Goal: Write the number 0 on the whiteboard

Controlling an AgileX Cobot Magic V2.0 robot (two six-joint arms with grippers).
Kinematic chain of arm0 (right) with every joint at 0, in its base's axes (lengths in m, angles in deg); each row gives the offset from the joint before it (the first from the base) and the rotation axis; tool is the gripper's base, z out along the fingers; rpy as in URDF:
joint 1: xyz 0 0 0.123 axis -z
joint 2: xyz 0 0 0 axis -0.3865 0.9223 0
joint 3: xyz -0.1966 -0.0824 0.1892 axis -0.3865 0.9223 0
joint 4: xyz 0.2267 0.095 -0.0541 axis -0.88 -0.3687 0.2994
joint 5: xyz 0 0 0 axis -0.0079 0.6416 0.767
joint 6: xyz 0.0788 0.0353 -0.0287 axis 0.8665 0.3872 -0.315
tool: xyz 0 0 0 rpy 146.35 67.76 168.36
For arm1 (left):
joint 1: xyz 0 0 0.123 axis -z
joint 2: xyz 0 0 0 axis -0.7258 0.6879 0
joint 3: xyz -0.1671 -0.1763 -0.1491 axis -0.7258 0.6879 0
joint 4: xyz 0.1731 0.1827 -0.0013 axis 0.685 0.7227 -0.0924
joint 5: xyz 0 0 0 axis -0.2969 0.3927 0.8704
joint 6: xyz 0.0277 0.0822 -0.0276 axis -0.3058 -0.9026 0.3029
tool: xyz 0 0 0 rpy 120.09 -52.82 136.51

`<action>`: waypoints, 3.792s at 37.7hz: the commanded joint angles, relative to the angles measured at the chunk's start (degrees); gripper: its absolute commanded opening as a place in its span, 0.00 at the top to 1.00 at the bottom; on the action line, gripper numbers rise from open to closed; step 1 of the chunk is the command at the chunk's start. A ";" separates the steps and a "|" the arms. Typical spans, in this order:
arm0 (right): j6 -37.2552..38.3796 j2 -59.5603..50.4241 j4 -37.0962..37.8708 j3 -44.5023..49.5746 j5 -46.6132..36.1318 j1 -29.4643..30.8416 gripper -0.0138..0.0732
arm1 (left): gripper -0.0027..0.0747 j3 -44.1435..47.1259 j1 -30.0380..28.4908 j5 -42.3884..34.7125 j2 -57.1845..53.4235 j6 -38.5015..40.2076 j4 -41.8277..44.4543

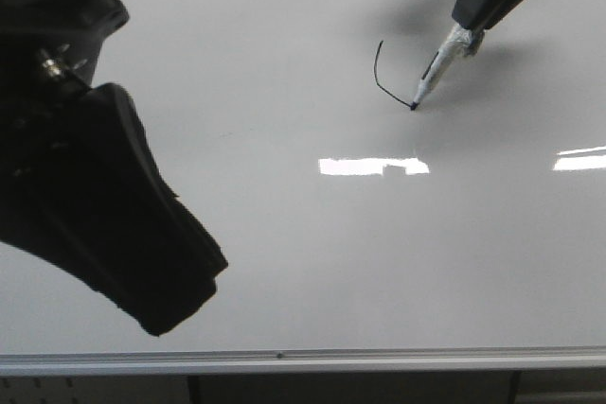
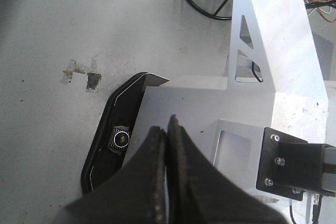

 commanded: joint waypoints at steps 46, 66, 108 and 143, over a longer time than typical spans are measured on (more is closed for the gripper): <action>5.52 -2.35 4.71 -13.20 -14.05 -3.78 0.91 | 0.99 -1.76 0.48 -0.15 -1.79 0.06 -3.06; 5.47 2.20 0.36 -13.20 -8.60 -6.20 0.91 | 0.99 -1.76 0.48 -0.15 -1.79 0.06 -3.06; -8.26 -25.42 -23.35 16.54 19.88 -6.15 0.91 | 0.11 -5.50 0.48 -1.85 -1.79 -0.38 -5.26; -22.77 -26.37 -46.02 27.69 18.44 -6.20 0.91 | 0.99 -8.89 0.48 -1.36 -1.79 -8.90 -14.56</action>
